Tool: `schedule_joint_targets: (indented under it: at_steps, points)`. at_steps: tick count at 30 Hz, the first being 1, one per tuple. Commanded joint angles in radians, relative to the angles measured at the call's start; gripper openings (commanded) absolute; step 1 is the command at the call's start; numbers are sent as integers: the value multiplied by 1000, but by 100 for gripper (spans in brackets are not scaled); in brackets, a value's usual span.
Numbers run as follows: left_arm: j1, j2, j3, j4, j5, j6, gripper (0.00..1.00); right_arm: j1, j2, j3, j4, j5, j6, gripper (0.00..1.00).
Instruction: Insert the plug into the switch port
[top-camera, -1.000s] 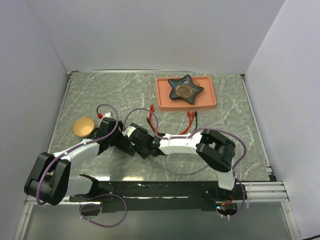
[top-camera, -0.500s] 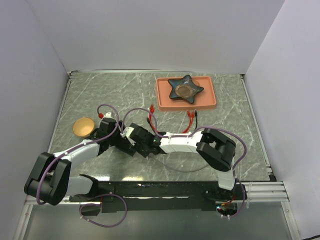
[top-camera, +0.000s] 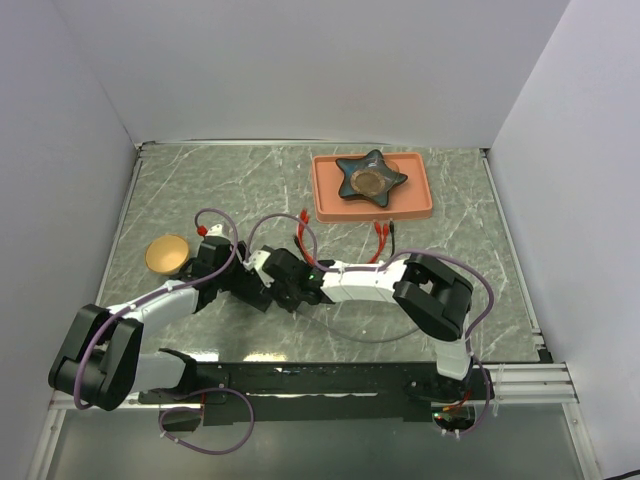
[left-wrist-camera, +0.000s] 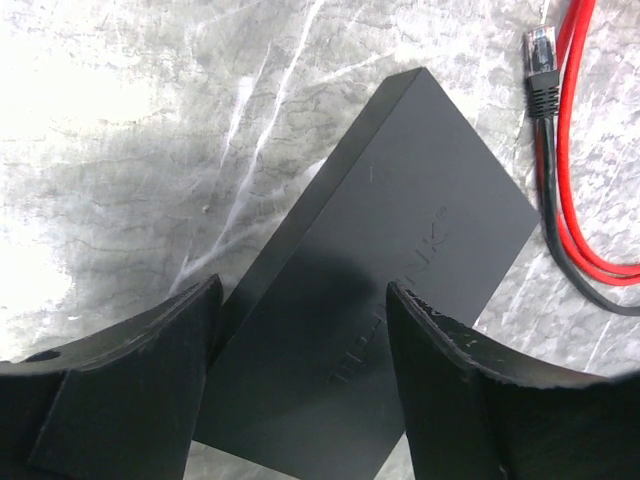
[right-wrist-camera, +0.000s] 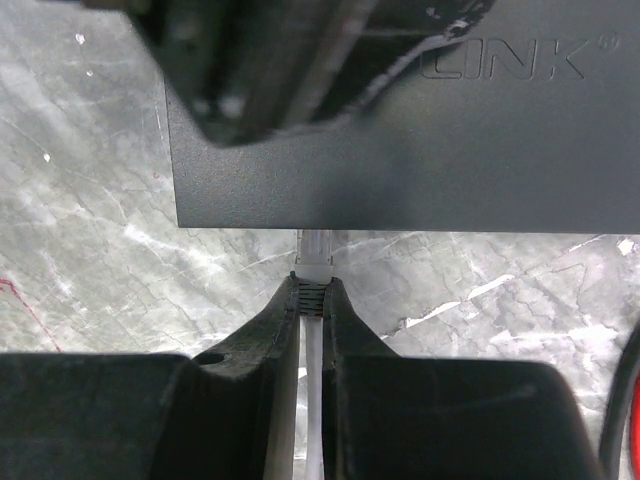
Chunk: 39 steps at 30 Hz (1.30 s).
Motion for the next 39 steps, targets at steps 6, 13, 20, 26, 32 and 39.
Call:
schedule_joint_targets:
  at_steps: [6, 13, 20, 26, 32, 39]
  points:
    - [-21, 8, -34, 14, 218, -15, 66, -33, -33, 95, 319, -80, 37, 0]
    - [-21, 17, -37, 21, 258, -6, 64, -39, 1, 132, 348, -102, 46, 0]
    - [-27, 19, -38, 26, 272, 2, 64, -41, 42, 196, 320, -126, 23, 0]
    - [-33, 22, -40, 31, 281, 2, 63, -52, 68, 239, 331, -139, 32, 0]
    - [-41, 23, -43, 37, 287, 2, 62, -50, 68, 255, 359, -149, 42, 0]
    - [-45, 19, -35, 22, 272, 9, 62, -50, 85, 308, 343, -189, 29, 0]
